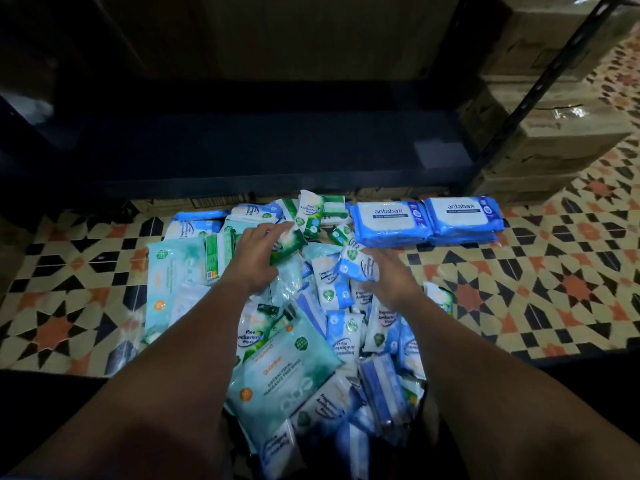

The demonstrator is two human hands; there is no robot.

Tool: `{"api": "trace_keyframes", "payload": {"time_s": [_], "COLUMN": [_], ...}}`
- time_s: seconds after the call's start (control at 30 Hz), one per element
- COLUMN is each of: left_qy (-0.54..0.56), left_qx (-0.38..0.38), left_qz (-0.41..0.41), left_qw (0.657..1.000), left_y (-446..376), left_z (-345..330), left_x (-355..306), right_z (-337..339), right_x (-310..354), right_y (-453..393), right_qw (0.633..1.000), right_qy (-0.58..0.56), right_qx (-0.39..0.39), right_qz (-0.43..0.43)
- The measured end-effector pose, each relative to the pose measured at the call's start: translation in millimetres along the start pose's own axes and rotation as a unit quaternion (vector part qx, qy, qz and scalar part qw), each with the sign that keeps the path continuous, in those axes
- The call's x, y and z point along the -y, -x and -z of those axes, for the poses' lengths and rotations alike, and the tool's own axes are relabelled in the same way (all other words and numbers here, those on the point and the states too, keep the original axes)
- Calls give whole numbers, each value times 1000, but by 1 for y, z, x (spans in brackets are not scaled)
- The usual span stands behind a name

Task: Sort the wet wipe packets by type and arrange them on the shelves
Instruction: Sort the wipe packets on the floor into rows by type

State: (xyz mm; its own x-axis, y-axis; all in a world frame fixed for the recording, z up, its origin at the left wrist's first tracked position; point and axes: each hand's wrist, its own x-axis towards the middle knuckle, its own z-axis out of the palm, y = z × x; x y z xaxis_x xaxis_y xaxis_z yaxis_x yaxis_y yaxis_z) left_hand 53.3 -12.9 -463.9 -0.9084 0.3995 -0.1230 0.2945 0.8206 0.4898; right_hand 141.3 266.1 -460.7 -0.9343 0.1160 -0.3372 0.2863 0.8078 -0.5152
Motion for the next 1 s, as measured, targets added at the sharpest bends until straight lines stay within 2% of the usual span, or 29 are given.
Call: {"api": "trace_keyframes", "payload": {"time_s": [0.13,0.2,0.27,0.33,0.4,0.5,0.57,0.63,0.7,0.8,0.87,1.0], "left_qy": [-102,-101,-132,-178,-191,-257,-339,-391,-394,-352,-322,-261], "left_qx": [107,117,117,130,203,335,377,380,359,338,333,317], "left_qz": [-35,-43,-107,-207,-263,-245,-231,-245,-270,-290,-287,-280], "left_qw": [988,987,979,953,924,873,830,802,802,823,838,868], "left_y": [-5,2,11,21,28,38,43,45,44,43,40,33], "left_z": [0,-5,-13,-21,-29,-49,-59,-63,-60,-49,-44,-38], "left_x": [-7,-17,-33,-53,-76,-101,-106,-104,-101,-95,-89,-77], "right_z": [8,7,7,7,5,0,-4,-11,-18,-31,-33,-29], "right_x": [-2,-1,-1,-5,-13,-29,-39,-44,-45,-46,-47,-52], "right_y": [11,19,28,37,44,50,51,54,57,56,52,48], "right_qw": [998,994,989,987,988,988,985,982,979,981,980,974], "right_qy": [51,82,88,87,92,84,70,41,-1,1,6,-67], "right_qx": [-23,-65,-109,-117,-100,-19,43,91,108,74,63,41], "right_qz": [-12,-29,-46,-60,-76,-128,-152,-161,-171,-177,-187,-214]}}
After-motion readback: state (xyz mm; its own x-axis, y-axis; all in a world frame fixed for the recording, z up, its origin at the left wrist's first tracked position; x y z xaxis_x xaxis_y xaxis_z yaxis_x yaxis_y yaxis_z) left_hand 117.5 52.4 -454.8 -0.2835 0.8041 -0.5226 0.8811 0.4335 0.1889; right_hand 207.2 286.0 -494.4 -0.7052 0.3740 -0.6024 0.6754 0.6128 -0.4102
